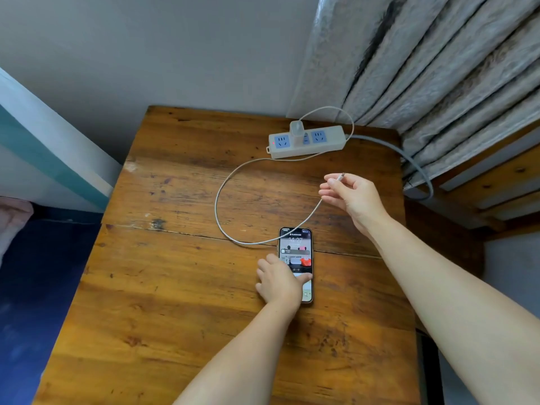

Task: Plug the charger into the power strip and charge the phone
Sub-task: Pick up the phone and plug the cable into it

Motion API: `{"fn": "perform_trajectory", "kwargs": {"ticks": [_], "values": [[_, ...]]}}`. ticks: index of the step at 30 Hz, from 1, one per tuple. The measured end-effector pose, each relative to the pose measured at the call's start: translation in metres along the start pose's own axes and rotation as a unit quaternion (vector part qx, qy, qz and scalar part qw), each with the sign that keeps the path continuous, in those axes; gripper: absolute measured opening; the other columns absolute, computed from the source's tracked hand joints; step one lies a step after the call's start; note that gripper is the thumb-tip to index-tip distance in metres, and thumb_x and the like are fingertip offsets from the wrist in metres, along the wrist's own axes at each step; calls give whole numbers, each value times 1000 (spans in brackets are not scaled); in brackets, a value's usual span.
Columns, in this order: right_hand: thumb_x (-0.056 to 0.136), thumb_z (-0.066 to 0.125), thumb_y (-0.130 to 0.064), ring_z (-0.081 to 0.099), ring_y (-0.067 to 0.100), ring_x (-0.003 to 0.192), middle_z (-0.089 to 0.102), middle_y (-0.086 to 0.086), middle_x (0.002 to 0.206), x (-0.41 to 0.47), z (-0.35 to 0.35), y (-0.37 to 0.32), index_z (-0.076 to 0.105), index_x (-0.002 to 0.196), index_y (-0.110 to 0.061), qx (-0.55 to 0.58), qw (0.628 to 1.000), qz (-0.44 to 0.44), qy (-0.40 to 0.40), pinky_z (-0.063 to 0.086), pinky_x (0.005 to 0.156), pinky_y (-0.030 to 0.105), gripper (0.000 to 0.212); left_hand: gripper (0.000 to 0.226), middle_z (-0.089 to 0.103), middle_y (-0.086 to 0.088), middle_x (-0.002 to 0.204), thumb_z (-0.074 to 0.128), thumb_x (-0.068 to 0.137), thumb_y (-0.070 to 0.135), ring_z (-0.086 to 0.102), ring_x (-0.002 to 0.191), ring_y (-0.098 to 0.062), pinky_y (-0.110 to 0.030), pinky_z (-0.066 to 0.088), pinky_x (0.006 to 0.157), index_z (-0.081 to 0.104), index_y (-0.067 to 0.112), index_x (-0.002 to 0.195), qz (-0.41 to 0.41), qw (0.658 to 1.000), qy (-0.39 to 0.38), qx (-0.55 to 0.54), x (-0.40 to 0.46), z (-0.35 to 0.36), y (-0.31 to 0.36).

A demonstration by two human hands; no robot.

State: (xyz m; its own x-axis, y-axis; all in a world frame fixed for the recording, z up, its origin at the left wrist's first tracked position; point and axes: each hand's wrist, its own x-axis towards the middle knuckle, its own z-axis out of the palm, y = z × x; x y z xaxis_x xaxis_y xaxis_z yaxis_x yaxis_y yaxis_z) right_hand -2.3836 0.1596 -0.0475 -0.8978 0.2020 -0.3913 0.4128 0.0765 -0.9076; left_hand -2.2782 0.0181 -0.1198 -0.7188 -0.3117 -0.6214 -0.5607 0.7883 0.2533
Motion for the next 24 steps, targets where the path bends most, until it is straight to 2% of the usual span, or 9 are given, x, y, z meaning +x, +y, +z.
{"fn": "perform_trajectory", "kwargs": {"ticks": [2,4,6,9,12,16,19,21,24], "values": [[94,54,-14,71,18,93,69,10,101,1,2,-5,60,116,-5,28,1000,0,-12,59,80,27,25,70,51,-9,125,74,69,51,48,118,-27,-42,45,92,45,12,119,15,999,-33,-39,5,-3,-4],[96,49,-13,70,18,96,68,9,104,2,7,-13,58,119,-5,62,998,4,-21,59,82,27,26,49,59,-8,120,71,77,38,58,108,-25,-39,51,87,53,14,115,61,985,-92,-134,7,-12,-7],[97,46,-14,70,17,97,68,9,104,3,12,-21,59,117,-5,80,997,2,-21,58,83,27,25,34,65,-8,117,67,82,22,63,100,-22,-39,55,85,55,16,113,99,950,-179,-234,5,-26,-12],[96,49,-17,71,18,95,69,9,102,1,19,-30,65,105,-9,82,996,-15,-22,59,81,27,20,32,68,-8,115,63,84,15,66,98,-19,-38,55,88,56,16,116,133,884,-330,-303,2,-57,-25],[96,49,-17,70,18,92,68,8,97,-5,26,-37,65,98,-14,38,998,-41,-38,60,76,24,16,39,71,-5,110,67,82,17,68,95,-20,-32,57,75,55,19,119,156,823,-384,-389,5,-97,-42],[95,51,-19,64,11,76,67,4,88,-16,36,-39,65,98,-15,-95,989,-83,-76,56,59,18,15,40,74,-5,97,67,78,13,70,85,-21,-34,59,64,57,17,116,151,736,-362,-552,14,-140,-47],[94,51,-24,59,8,73,68,-5,75,-30,50,-40,68,88,-16,-169,977,-99,-80,44,67,19,20,40,71,-14,100,56,83,9,70,85,-25,-41,61,68,53,11,122,122,665,-298,-674,25,-157,-34],[92,52,-24,60,5,72,69,-8,66,-44,60,-41,67,83,-18,-155,978,-78,-111,43,70,16,19,38,69,-19,103,46,92,7,70,88,-27,-44,60,71,46,8,130,78,609,-260,-745,30,-166,-26],[92,53,-20,58,-2,60,66,-9,58,-67,78,-41,69,82,-16,-80,977,-37,-197,49,64,11,19,38,55,-24,131,43,96,9,58,113,-34,-47,51,82,41,3,133,-12,531,-210,-821,38,-176,-21]]}}
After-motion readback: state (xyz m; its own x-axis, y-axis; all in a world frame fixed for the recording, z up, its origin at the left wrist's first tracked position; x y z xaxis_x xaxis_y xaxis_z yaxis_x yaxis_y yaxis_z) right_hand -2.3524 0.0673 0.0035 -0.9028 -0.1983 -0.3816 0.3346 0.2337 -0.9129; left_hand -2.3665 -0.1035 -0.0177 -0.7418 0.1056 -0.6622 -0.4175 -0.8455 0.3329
